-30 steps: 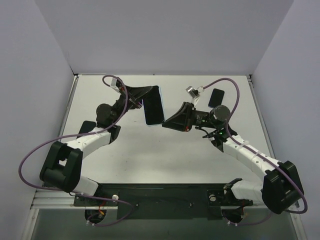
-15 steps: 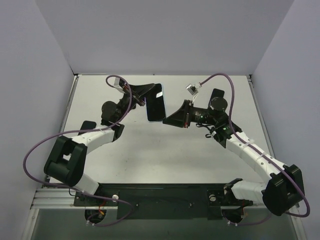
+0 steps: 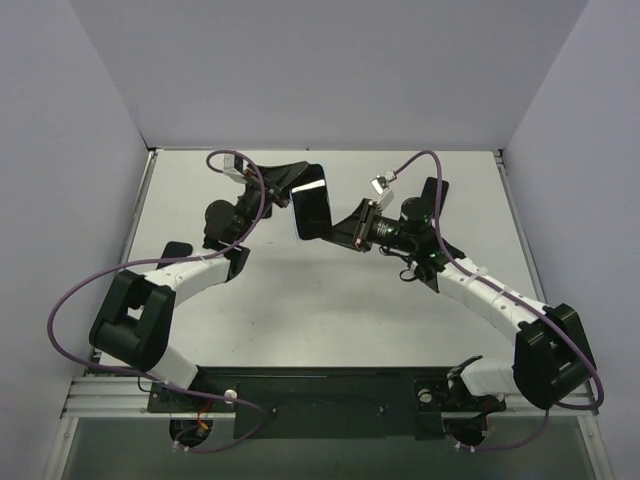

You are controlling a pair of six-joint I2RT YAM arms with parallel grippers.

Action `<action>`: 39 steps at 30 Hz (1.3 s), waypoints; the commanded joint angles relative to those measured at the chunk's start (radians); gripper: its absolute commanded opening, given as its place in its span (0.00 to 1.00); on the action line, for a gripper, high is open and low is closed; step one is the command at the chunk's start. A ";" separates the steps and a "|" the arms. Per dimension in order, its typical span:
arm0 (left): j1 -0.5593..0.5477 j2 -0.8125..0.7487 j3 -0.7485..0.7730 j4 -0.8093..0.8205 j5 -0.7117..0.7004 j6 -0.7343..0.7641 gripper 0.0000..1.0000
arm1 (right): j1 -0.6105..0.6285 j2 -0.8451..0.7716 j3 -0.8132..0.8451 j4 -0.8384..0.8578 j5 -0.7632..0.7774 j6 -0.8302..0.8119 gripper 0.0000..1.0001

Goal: Take the phone out of the phone case
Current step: Remove the phone case from the phone.

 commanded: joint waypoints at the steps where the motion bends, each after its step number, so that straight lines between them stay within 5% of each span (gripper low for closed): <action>1: -0.136 -0.061 0.046 0.311 0.209 -0.454 0.00 | 0.066 -0.030 0.168 -0.304 0.448 -0.289 0.00; 4: -0.113 -0.061 0.014 0.299 0.224 -0.404 0.00 | 0.085 -0.096 0.186 -0.438 0.488 -0.364 0.05; 6: -0.062 -0.103 0.008 0.194 0.258 -0.306 0.00 | 0.062 -0.164 0.138 -0.478 0.478 -0.361 0.25; 10: 0.074 -0.189 0.010 -0.090 0.319 -0.056 0.00 | -0.024 -0.305 0.001 -0.490 0.390 -0.324 0.48; 14: 0.157 -0.171 0.031 -0.160 0.344 0.026 0.00 | -0.068 -0.389 -0.013 -0.596 0.359 -0.361 0.55; 24: 0.170 -0.097 0.068 -0.192 0.326 0.073 0.00 | -0.049 -0.351 0.045 -0.276 0.224 -0.034 0.51; 27: 0.168 -0.105 0.071 -0.232 0.316 0.104 0.00 | 0.052 -0.308 0.074 -0.208 0.217 0.027 0.50; 39: 0.166 -0.130 0.068 -0.269 0.298 0.119 0.00 | 0.131 -0.184 0.075 0.016 0.247 0.172 0.26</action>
